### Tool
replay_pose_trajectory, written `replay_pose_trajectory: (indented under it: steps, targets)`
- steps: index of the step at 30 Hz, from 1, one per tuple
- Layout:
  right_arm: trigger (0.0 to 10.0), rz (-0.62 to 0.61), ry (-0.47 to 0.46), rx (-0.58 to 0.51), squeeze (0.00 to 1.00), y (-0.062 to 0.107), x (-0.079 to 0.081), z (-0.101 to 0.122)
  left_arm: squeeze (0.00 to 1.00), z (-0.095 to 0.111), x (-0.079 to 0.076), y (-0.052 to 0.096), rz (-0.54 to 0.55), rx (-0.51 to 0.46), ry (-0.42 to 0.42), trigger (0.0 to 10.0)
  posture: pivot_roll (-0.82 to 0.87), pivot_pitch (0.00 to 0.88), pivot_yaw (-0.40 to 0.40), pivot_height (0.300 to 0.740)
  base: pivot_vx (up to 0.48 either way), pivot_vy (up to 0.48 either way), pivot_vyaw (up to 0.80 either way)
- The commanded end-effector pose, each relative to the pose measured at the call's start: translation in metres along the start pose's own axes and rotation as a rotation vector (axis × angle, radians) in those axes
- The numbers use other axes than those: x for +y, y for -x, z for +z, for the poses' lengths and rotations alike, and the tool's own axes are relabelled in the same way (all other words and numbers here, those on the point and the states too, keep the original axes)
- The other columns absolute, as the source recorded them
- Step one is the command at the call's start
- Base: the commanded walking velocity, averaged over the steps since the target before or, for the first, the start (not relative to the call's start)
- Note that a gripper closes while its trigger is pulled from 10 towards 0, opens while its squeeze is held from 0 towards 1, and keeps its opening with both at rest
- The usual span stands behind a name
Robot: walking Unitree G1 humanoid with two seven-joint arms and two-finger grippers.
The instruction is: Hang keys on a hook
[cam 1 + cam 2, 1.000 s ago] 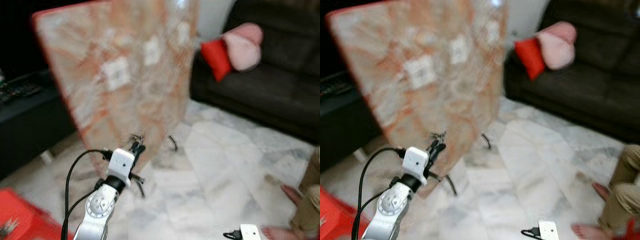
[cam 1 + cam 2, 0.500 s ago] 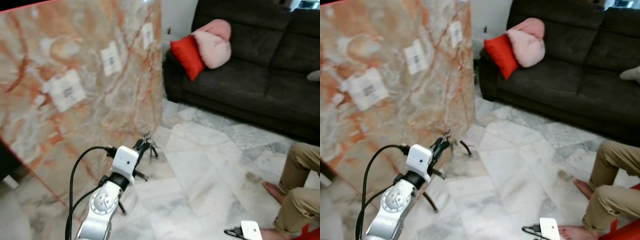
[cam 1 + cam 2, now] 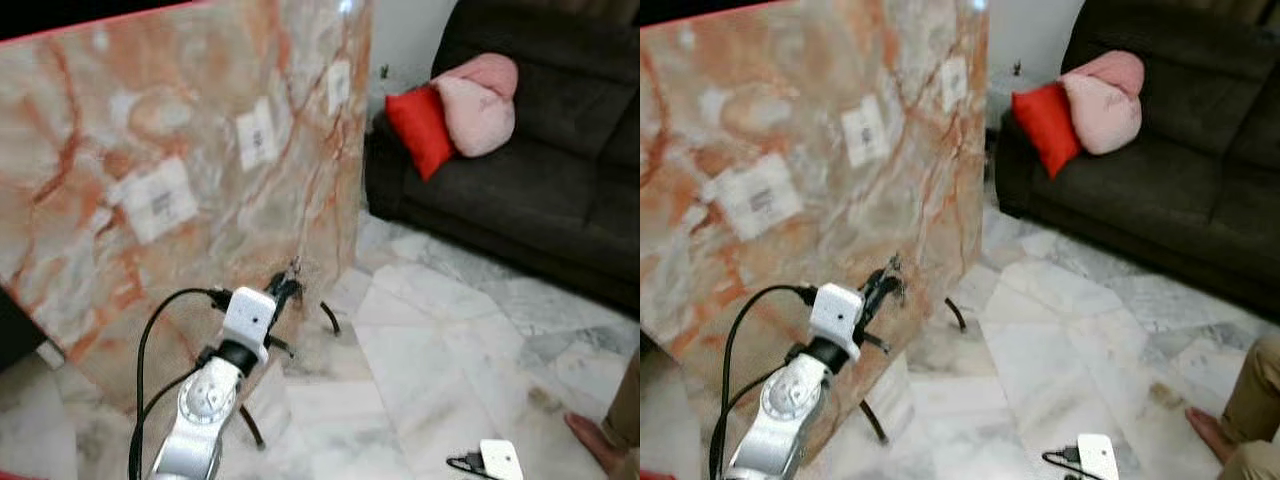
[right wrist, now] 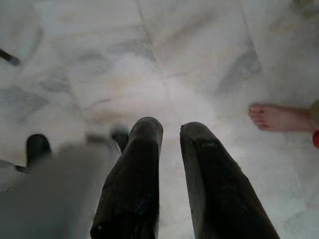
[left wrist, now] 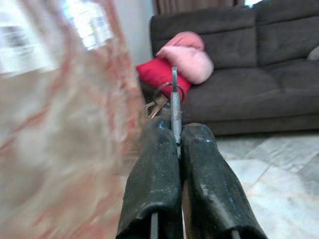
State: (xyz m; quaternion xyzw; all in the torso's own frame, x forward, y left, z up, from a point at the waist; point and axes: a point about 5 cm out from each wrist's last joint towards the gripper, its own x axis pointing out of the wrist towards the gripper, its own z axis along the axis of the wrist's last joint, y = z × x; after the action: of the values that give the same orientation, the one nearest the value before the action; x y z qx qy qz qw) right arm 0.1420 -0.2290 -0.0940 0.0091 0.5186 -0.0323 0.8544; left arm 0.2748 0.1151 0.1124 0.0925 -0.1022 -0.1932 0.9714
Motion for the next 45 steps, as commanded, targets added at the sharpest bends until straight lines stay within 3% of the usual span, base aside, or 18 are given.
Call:
replay_pose_trajectory:
  steps: [1, 7, 19, 32, 45]
  targets:
    - [10.0, -0.004, 0.014, -0.017, 0.00, 0.000, -0.003, 0.007, 0.00, 0.007, -0.004, -0.004, -0.019, -0.029, 0.001, 10.0, 0.09, 0.000, -0.075, 0.740, 0.341, 0.000, 0.46]
    - [10.0, 0.003, 0.019, -0.018, 0.00, 0.000, -0.003, 0.007, 0.00, 0.008, -0.004, -0.005, -0.019, -0.035, 0.004, 10.0, 0.09, 0.000, -0.075, 0.740, 0.340, 0.000, 0.80]
    - [10.0, 0.009, 0.011, -0.016, 0.00, 0.000, -0.003, 0.006, 0.00, 0.008, -0.006, -0.004, -0.020, -0.040, 0.026, 10.0, 0.09, 0.000, -0.076, 0.740, 0.000, 0.000, 0.79]
    - [10.0, 0.011, -0.001, -0.023, 0.00, 0.000, -0.002, 0.007, 0.00, 0.011, -0.006, -0.001, -0.034, -0.054, 0.039, 10.0, 0.09, 0.000, -0.075, 0.740, 0.000, 0.000, 0.00]
    - [10.0, 0.012, 0.002, -0.021, 0.00, 0.000, -0.001, 0.007, 0.00, 0.034, 0.009, -0.011, 0.028, -0.121, 0.046, 10.0, 0.09, 0.000, -0.072, 0.740, 0.000, 0.000, 0.00]
